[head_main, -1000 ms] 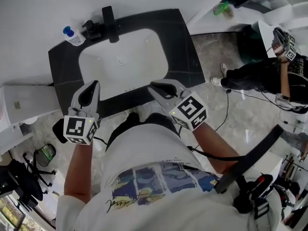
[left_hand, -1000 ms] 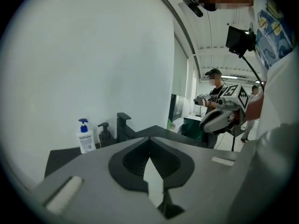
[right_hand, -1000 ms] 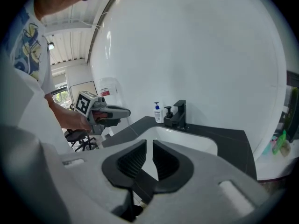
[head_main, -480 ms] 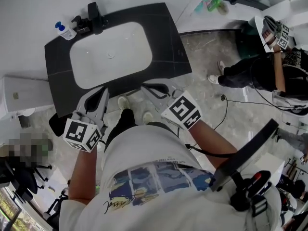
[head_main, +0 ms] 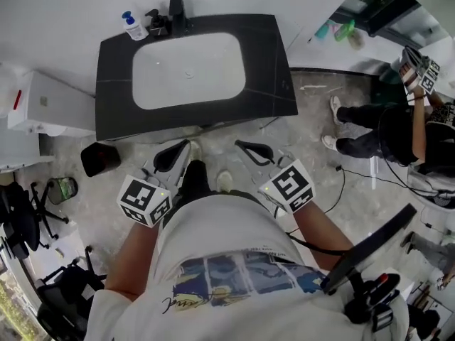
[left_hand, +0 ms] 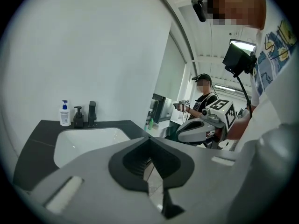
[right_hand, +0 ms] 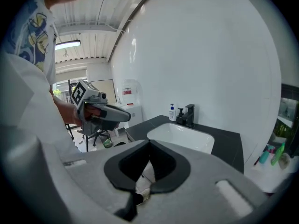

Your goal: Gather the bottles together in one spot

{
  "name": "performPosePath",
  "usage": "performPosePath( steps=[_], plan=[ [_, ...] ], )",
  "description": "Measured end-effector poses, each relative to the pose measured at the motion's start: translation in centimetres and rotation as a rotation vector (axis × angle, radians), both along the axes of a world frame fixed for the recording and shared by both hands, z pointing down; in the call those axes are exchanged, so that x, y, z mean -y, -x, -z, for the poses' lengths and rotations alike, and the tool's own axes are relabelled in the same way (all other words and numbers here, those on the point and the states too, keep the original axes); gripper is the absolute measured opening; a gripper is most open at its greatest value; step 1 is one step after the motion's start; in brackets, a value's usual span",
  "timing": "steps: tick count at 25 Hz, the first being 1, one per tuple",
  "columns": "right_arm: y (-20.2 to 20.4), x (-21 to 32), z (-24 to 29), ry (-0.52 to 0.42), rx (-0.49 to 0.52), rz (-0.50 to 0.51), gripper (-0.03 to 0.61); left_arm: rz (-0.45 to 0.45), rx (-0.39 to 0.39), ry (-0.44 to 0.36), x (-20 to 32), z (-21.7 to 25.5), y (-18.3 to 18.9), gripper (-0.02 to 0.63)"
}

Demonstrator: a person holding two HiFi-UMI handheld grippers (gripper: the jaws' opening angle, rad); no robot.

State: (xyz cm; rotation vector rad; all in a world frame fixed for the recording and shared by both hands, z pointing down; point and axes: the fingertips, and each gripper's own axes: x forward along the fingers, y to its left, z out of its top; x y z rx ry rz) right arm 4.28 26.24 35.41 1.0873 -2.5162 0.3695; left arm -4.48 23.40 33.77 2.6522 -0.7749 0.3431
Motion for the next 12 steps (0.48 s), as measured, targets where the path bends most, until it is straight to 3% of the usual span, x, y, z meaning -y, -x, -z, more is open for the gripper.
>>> performPosePath(
  steps=[12],
  plan=[
    [-2.1,-2.8,-0.1,0.000,0.006,-0.041,0.002,-0.025,0.013,0.018,-2.1,-0.5,-1.4,0.002]
  ],
)
